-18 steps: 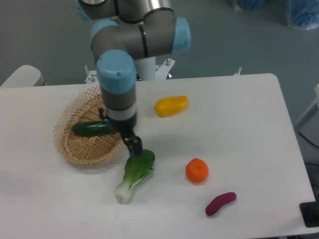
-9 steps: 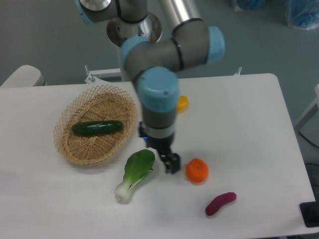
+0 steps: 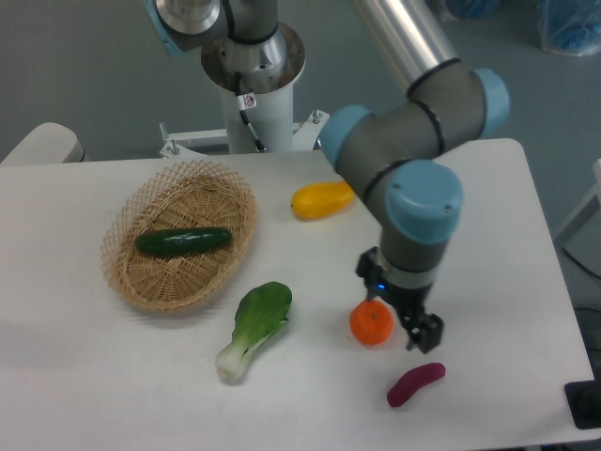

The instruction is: Place the cucumber in the basket

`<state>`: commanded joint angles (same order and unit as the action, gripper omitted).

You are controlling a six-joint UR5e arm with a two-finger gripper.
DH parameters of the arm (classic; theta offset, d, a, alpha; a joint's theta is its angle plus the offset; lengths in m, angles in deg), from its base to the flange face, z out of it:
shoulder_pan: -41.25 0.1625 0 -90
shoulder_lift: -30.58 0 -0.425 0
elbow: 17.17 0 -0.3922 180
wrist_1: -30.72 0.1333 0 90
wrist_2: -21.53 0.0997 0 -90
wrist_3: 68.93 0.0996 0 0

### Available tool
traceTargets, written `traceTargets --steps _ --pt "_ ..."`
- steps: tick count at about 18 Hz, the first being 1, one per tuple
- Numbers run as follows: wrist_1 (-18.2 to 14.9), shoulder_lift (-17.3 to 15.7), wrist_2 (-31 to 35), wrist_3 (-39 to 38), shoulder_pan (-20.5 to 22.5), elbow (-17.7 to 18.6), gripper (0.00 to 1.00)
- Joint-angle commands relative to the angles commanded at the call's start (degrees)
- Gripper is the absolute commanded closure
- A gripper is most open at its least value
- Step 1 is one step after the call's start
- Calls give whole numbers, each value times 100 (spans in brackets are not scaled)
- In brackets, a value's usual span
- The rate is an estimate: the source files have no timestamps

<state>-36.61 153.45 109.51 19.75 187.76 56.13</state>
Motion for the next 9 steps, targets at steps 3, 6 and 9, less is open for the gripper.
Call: traceTargets --steps 3,6,9 --pt "123 96 9 -69 18 1 0" --pt "334 132 9 -9 36 53 0" --pt "335 123 9 9 80 97 0"
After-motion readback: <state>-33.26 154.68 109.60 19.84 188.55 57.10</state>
